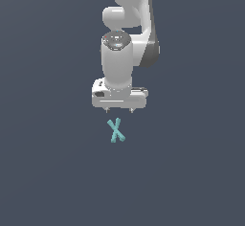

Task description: Pick up the object and move it to a goal position.

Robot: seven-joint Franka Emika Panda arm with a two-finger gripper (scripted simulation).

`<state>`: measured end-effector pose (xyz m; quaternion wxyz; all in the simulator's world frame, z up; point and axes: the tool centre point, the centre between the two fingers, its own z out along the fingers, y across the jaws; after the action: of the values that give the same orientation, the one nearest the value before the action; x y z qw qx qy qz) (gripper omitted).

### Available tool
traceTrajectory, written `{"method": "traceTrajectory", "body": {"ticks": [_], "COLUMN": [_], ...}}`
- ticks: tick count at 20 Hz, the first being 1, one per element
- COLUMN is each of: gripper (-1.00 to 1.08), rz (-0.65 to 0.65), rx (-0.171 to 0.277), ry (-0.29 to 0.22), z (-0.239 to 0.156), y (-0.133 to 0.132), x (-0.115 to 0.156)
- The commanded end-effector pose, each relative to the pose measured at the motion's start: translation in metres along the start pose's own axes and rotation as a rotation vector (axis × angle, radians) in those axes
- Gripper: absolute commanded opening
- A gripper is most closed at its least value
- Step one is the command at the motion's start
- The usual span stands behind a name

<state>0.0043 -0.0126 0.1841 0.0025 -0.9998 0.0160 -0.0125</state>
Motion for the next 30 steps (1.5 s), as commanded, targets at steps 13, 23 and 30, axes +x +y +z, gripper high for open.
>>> {"method": "traceTrajectory", "body": {"ticks": [13, 23, 30], "gripper": [1.00, 1.00, 1.00], "rz": [-0.048, -0.089, -0.182], "rx": [0.020, 0.012, 0.002], "ry": [0.028, 0.017, -0.005], "z": [-0.013, 0.012, 0.064], "y": [-0.014, -0.007, 0.008], "x": [0.008, 0.010, 0.011]}}
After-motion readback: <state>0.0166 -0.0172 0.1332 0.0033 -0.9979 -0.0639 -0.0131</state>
